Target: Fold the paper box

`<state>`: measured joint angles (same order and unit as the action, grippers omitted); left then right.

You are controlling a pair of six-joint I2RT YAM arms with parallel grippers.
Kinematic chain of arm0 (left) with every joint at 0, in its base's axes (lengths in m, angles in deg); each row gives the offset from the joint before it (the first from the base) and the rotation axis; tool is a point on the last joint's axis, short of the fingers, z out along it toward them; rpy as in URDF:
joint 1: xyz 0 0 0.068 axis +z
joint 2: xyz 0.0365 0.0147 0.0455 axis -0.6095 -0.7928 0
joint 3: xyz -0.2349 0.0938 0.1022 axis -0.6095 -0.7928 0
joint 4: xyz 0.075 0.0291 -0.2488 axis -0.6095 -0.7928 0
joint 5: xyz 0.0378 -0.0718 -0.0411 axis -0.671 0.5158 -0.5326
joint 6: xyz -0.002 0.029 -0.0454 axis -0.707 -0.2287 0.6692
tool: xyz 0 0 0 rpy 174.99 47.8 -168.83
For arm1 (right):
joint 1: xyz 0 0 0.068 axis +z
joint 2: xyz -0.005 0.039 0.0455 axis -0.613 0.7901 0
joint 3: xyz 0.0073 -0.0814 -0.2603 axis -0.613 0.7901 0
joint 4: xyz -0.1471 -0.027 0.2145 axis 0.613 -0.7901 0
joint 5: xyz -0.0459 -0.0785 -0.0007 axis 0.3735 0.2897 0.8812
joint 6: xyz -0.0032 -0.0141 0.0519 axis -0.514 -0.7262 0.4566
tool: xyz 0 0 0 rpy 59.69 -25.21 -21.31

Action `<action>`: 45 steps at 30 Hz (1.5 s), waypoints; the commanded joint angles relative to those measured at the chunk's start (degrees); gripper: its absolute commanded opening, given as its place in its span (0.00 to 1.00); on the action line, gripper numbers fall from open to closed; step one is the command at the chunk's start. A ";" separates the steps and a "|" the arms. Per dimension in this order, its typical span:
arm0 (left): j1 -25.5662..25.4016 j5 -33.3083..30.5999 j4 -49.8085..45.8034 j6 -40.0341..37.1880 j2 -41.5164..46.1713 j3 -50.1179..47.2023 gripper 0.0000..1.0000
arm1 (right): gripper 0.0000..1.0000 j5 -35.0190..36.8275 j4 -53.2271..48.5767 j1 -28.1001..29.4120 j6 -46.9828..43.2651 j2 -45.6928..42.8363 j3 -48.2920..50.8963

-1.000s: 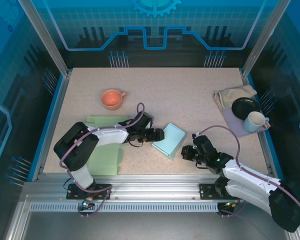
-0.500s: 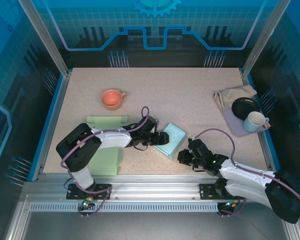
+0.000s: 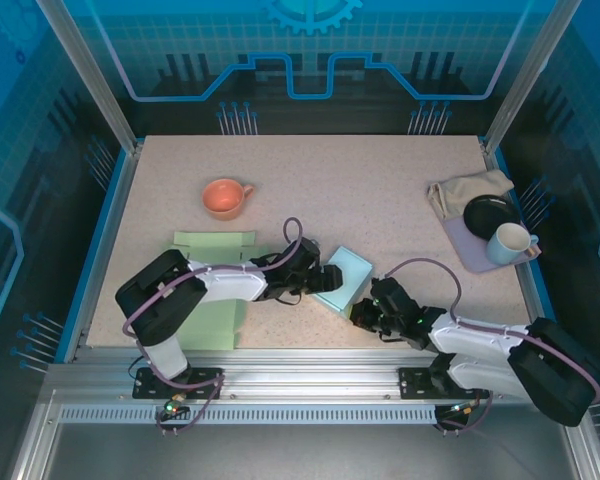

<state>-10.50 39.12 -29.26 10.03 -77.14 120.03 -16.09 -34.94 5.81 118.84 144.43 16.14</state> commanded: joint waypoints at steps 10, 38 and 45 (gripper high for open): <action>-11.44 6.54 12.39 15.73 -7.51 -1.32 0.82 | 0.00 -2.41 9.87 1.73 5.26 0.85 -0.02; -1.47 -13.77 -13.77 6.30 8.29 3.22 0.85 | 0.23 16.39 -22.31 1.91 -7.19 -19.71 -4.94; -5.03 -16.38 -12.74 8.65 18.01 -5.42 0.86 | 0.61 24.47 -37.43 -3.79 -23.53 -21.65 -16.83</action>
<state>-12.99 24.62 -39.60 18.49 -60.92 118.15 3.53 -63.93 4.89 105.97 122.09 4.12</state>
